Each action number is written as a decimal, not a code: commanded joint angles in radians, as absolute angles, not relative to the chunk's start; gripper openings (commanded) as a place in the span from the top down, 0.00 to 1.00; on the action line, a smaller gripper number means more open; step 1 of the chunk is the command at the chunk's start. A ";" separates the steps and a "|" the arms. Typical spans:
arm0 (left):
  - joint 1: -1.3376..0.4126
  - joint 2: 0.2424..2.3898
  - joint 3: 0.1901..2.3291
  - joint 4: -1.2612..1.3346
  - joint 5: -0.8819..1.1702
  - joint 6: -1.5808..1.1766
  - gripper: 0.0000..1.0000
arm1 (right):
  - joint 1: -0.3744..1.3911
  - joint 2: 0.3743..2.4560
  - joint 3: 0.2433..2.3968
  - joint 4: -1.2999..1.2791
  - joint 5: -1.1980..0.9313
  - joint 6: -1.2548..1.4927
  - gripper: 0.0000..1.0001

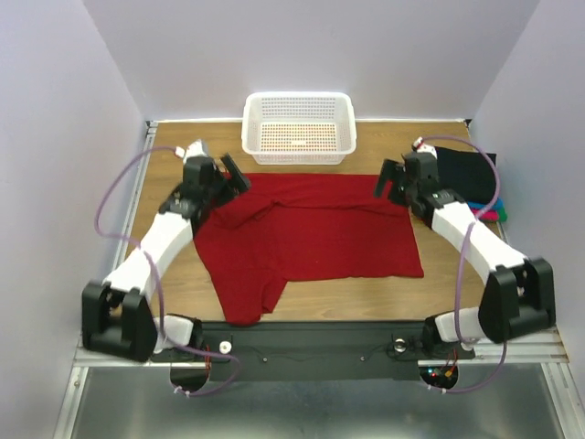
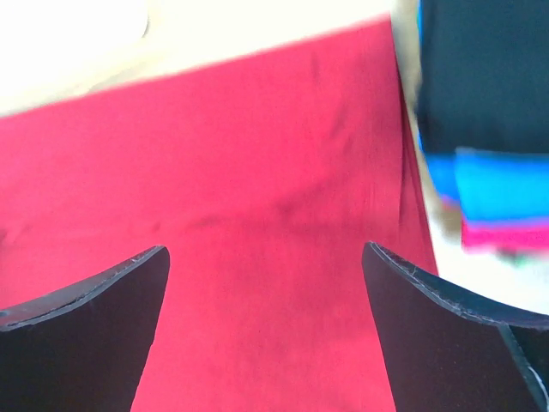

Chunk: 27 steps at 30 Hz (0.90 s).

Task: Fold and stack the t-shirts
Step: Fold the tshirt

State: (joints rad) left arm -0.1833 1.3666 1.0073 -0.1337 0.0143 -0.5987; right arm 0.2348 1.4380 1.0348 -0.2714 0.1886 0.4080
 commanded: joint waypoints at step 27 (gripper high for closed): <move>-0.461 0.585 0.339 -0.477 0.057 -1.110 0.01 | 0.229 1.032 0.565 -0.411 0.113 0.586 0.00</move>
State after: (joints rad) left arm -0.3519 0.6769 0.3656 -0.3641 0.0051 -0.9859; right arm 0.2348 1.0744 0.5743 -0.3859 0.0971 0.5507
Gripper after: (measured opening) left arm 0.985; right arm 0.998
